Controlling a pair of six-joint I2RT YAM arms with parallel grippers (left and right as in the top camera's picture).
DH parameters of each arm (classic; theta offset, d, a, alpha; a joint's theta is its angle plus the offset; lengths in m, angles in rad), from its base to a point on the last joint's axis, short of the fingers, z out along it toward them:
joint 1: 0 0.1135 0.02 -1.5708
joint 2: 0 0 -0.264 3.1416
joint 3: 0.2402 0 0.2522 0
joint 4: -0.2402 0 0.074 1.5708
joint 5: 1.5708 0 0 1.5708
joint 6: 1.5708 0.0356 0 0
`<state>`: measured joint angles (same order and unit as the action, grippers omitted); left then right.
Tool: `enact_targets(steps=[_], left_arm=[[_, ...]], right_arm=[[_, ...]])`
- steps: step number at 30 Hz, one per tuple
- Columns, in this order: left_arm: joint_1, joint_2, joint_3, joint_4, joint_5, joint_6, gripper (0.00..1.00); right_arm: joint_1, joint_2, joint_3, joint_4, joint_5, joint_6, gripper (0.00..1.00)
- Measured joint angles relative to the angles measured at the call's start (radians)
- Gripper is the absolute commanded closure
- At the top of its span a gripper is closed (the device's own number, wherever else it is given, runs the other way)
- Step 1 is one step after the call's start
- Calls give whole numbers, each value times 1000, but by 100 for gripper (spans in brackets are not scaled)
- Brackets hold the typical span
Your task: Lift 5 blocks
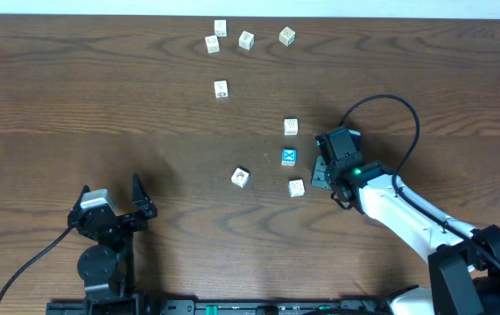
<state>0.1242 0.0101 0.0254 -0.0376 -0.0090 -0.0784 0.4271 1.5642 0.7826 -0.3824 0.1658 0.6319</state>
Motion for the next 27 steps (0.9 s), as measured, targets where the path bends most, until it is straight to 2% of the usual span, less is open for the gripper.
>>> enact_targets(steps=[13,14,16,18,24,27], left_arm=[[0,0,0,0,0,0,2],[0,0,0,0,0,0,2],[0,0,0,0,0,0,2],[0,0,0,0,0,0,2],[0,0,0,0,0,0,2],[0,0,0,0,0,0,2]], right_arm=[[3,15,16,9,15,10,88],[3,17,17,10,15,10,83],[3,18,18,10,18,18,60],[2,21,19,7,25,16,48],[2,26,19,15,32,-14,30],[2,26,19,17,31,-56,29]])
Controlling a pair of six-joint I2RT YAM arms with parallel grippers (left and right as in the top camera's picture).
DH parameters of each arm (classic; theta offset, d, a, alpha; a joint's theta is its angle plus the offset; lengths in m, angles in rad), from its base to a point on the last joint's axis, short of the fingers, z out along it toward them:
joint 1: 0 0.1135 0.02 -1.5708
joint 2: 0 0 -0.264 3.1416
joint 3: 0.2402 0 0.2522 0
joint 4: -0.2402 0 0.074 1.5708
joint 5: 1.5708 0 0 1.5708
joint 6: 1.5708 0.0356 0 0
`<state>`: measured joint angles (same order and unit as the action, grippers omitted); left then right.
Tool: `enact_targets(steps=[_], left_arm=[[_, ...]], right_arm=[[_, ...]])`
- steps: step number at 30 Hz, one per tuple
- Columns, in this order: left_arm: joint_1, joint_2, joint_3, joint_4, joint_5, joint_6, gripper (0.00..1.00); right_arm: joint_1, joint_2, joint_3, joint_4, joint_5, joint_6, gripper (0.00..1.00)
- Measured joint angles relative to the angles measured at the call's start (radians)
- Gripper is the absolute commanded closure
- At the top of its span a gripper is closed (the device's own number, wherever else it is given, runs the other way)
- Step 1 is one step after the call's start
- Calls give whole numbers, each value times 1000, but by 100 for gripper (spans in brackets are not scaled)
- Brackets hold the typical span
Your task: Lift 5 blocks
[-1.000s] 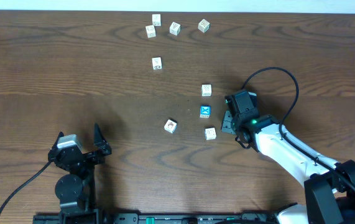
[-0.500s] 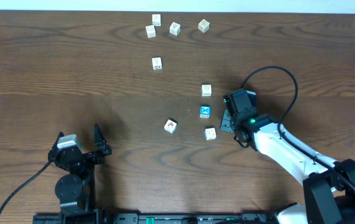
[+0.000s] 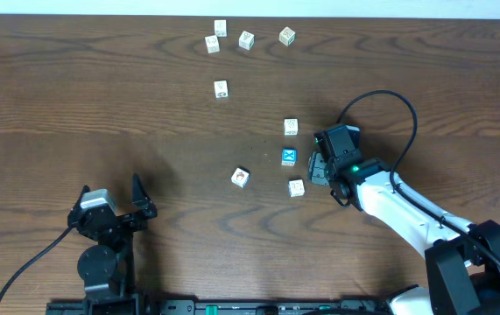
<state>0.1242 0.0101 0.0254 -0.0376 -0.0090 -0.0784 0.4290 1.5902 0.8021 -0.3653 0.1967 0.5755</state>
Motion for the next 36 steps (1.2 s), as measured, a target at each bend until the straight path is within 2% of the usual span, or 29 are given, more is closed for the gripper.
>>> enact_targets(steps=[5,10,16,25,30,36], left_arm=[[0,0,0,0,0,0,2],[0,0,0,0,0,0,2],[0,0,0,0,0,0,2],[0,0,0,0,0,0,2],[0,0,0,0,0,0,2],[0,0,0,0,0,0,2]], right_arm=[[0,0,0,6,1,-53,32],[0,0,1,8,-9,-71,40],[0,-28,-3,-24,-24,-87,35],[0,-227,-10,-48,-29,-129,30],[0,-205,-10,-43,-47,-144,30],[0,-141,-10,54,-56,-151,32]])
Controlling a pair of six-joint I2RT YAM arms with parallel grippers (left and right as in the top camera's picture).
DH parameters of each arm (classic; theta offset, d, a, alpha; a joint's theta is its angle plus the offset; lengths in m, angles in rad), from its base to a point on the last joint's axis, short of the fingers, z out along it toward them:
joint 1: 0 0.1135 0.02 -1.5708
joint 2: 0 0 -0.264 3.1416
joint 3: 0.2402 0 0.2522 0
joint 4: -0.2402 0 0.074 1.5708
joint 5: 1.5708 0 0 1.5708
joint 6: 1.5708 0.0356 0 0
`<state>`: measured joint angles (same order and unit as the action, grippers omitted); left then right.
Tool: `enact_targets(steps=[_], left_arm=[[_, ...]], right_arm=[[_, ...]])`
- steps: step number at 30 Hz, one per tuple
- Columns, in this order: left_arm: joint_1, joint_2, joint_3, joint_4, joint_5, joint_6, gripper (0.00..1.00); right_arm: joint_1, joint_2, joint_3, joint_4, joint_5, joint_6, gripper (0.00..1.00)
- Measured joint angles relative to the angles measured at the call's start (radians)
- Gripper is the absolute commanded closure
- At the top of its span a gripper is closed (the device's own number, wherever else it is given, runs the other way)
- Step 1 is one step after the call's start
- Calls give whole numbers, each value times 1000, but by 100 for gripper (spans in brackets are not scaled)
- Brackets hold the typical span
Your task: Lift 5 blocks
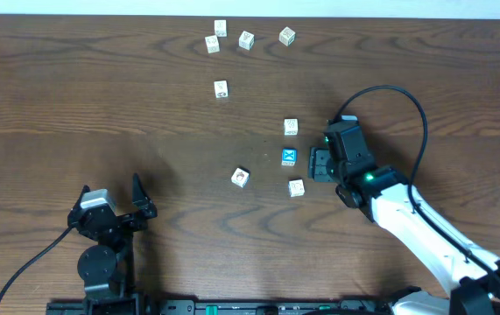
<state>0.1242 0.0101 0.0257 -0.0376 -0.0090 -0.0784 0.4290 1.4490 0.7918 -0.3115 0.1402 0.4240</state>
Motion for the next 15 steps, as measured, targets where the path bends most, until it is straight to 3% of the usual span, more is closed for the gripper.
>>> enact_targets(steps=[9,15], left_arm=[[0,0,0,0,0,0,2],[0,0,0,0,0,0,2]], right_arm=[[0,116,0,45,-10,-10,45],[0,128,0,59,-13,-11,47]])
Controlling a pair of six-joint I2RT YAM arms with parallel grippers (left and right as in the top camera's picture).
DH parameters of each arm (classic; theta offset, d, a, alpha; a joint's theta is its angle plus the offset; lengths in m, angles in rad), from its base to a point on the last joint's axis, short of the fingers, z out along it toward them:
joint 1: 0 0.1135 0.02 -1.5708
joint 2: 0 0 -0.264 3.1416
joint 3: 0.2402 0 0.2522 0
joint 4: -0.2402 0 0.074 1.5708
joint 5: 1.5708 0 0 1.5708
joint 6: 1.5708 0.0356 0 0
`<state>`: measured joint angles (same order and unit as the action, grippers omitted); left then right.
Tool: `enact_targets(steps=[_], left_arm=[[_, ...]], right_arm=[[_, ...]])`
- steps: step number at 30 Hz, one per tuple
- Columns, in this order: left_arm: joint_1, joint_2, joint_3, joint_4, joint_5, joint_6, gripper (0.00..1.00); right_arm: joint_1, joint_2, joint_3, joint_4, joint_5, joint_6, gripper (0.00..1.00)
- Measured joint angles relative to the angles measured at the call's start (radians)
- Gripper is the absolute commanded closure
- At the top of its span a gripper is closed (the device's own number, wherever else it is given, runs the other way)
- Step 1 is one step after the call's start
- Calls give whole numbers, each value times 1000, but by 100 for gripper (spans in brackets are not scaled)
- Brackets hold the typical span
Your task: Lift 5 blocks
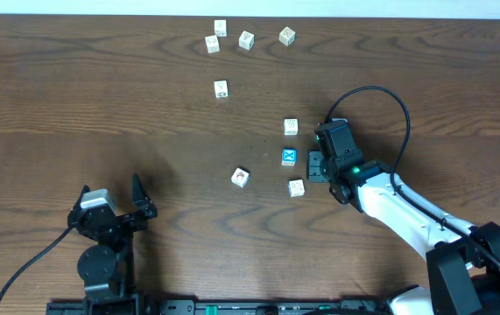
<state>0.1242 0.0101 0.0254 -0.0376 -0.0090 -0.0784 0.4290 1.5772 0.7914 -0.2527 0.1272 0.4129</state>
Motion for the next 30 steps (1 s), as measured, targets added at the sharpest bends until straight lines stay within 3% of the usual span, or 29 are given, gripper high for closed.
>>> enact_targets(steps=[30], left_arm=[[0,0,0,0,0,0,2]], right_arm=[[0,22,0,3,-26,0,52]])
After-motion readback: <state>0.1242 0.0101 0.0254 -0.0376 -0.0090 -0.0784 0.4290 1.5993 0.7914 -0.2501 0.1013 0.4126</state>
